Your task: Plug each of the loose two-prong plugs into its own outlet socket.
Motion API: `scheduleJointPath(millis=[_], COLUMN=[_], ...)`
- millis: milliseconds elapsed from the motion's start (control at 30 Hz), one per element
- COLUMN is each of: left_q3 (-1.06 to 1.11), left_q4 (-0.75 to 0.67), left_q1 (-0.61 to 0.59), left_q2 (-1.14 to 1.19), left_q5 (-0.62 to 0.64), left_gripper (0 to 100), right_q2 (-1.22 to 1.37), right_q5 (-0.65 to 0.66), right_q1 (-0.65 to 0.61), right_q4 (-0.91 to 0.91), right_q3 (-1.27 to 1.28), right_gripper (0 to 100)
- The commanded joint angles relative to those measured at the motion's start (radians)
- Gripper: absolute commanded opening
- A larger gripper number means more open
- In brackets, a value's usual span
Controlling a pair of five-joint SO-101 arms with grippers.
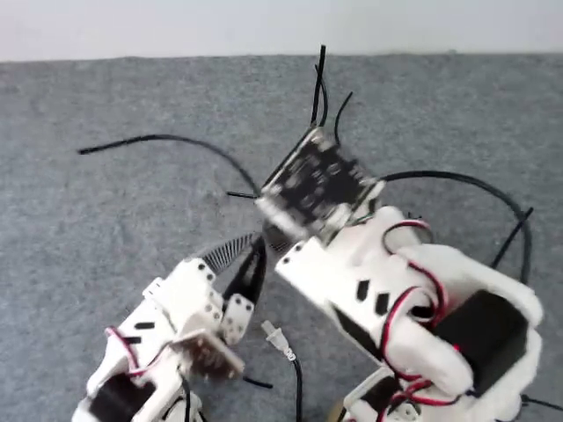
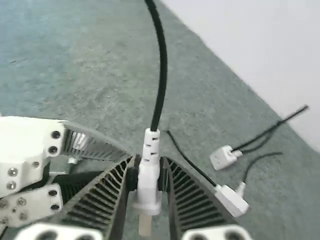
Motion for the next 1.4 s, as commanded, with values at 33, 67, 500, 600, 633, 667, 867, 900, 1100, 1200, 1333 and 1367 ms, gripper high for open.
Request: scheduleJointPath(millis=[33,67,500,600,633,667,867,900,1100,1200,1333,1367], left_q3=[0.073,0.067,-0.372,-0.386,-0.386,-0.386,-0.374,-0.361,-0.268,-0.248,-0.246,-0.246], left_q4=[-0.175,-0.157,0.275,0.275,0.273,0.27,0.252,0.241,0.169,0.161,0.147,0.138], left_q1=[-0.14,-0.126,0.324,0.339,0.339,0.341,0.402,0.394,0.348,0.341,0.296,0.281], left_q2=[-0.015,-0.017,-0.017,-0.017,-0.017,-0.017,-0.015,-0.015,-0.017,-0.017,-0.017,-0.017], left_q5=[0.035,0.071,0.052,0.052,0.052,0.054,0.041,0.026,0.0,0.0,0.0,0.0], left_gripper=[1,1,1,1,1,1,1,1,1,1,1,1], right_q2=[-0.007,-0.018,0.056,0.065,0.065,0.065,0.074,0.074,0.065,0.065,0.064,0.064], right_q5=[0.005,0.005,-0.043,-0.043,-0.043,-0.043,-0.043,-0.043,-0.043,-0.043,-0.043,-0.043], right_q1=[0.156,0.156,-0.015,-0.082,-0.102,-0.116,-0.166,-0.179,-0.232,-0.232,-0.236,-0.236], right_q4=[0.045,0.047,0.039,0.03,0.018,0.002,-0.041,-0.041,-0.019,0.018,0.047,0.047], right_q3=[-0.049,-0.049,-0.049,-0.051,-0.051,-0.051,-0.051,-0.051,-0.051,-0.068,-0.1,-0.101], right_gripper=[0.8,0.8,0.8,0.8,0.8,0.8,0.8,0.8,0.8,0.8,0.8,0.8])
